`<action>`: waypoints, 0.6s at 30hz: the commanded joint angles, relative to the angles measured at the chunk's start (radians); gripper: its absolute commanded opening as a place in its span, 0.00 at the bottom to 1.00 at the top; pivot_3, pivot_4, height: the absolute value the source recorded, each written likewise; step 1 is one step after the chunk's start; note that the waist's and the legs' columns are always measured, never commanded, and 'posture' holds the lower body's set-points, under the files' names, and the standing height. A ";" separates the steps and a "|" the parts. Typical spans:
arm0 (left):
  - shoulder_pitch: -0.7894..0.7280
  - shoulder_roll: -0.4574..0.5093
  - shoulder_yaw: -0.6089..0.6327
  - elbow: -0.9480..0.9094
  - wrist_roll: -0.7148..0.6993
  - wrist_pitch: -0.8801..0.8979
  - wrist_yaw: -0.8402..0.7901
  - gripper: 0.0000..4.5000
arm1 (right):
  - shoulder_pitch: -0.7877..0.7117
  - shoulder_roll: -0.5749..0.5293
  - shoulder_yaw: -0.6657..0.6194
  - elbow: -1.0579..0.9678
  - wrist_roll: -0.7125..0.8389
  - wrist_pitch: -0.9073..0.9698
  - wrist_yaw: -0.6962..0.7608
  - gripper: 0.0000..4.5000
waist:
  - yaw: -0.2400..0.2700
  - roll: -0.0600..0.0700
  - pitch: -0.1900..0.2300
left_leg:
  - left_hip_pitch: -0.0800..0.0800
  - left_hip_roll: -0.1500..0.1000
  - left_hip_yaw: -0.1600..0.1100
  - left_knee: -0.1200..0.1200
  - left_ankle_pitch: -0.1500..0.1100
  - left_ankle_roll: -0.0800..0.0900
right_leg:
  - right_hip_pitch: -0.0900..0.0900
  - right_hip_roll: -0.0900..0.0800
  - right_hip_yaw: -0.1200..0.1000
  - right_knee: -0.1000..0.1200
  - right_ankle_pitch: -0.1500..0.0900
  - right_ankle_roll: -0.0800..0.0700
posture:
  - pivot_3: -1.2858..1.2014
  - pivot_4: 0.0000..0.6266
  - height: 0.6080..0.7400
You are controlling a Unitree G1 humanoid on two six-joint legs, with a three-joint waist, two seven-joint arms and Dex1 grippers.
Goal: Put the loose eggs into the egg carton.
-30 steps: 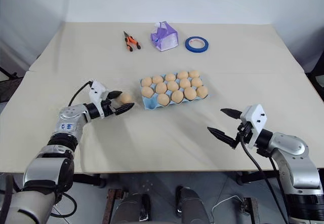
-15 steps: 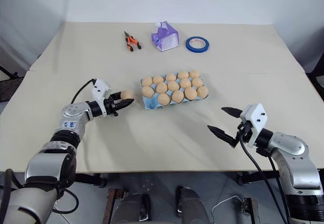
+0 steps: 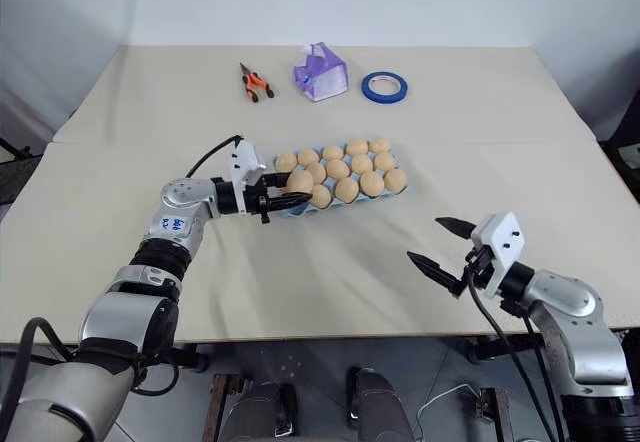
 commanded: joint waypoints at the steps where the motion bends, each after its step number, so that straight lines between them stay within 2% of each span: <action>1: -0.027 0.019 -0.007 -0.001 0.019 0.003 0.011 0.67 | 0.015 0.002 -0.039 -0.047 0.011 -0.011 -0.015 1.00 | -0.003 0.000 0.000 | 0.000 0.000 0.000 0.000 0.000 0.000 | 0.000 -0.001 0.000 0.000 0.000 0.000 | 0.52 0.24 1.00; 5: -0.029 0.028 -0.005 -0.008 0.024 0.008 0.012 0.97 | 0.016 0.001 -0.038 -0.045 0.013 -0.013 -0.022 1.00 | -0.006 0.000 0.000 | 0.000 0.000 0.000 0.000 0.000 0.001 | 0.000 -0.001 0.000 0.000 0.000 0.000 | 0.52 0.24 1.00; 6: -0.030 0.031 -0.003 -0.011 0.023 0.009 0.011 0.99 | 0.015 0.000 -0.038 -0.044 0.012 -0.014 -0.022 1.00 | -0.005 0.000 0.000 | 0.000 0.000 0.000 0.000 0.000 0.001 | 0.000 -0.001 0.000 0.000 0.000 0.000 | 0.52 0.24 1.00; 9: -0.026 0.039 0.003 -0.027 0.012 0.016 -0.003 0.99 | 0.006 0.000 -0.034 -0.037 0.013 -0.015 -0.023 1.00 | -0.006 0.000 0.000 | 0.000 0.000 0.000 0.000 0.000 0.001 | 0.000 -0.001 0.000 0.000 0.000 0.000 | 0.52 0.24 1.00; 13: -0.020 0.037 0.078 -0.093 -0.086 0.005 -0.040 0.99 | -0.013 -0.004 -0.032 -0.019 0.012 -0.019 -0.016 1.00 | -0.005 0.000 0.000 | 0.000 0.000 0.000 0.000 0.000 0.001 | 0.000 -0.001 0.000 0.000 0.000 0.000 | 0.52 0.24 1.00; 15: -0.015 0.041 0.140 -0.157 -0.171 0.075 -0.050 0.99 | -0.023 -0.006 -0.030 -0.009 0.010 -0.023 -0.008 1.00 | -0.006 0.000 0.000 | 0.000 0.001 0.000 0.000 0.000 0.001 | 0.000 -0.001 0.000 0.000 0.000 0.000 | 0.52 0.24 1.00; 18: 0.064 0.105 0.191 -0.333 -0.255 0.207 -0.068 0.99 | -0.046 -0.015 -0.030 0.012 0.009 -0.026 0.008 1.00 | -0.010 0.000 0.000 | 0.000 0.001 0.000 0.000 0.000 0.001 | 0.000 -0.001 0.001 0.001 0.000 0.000 | 0.52 0.24 1.00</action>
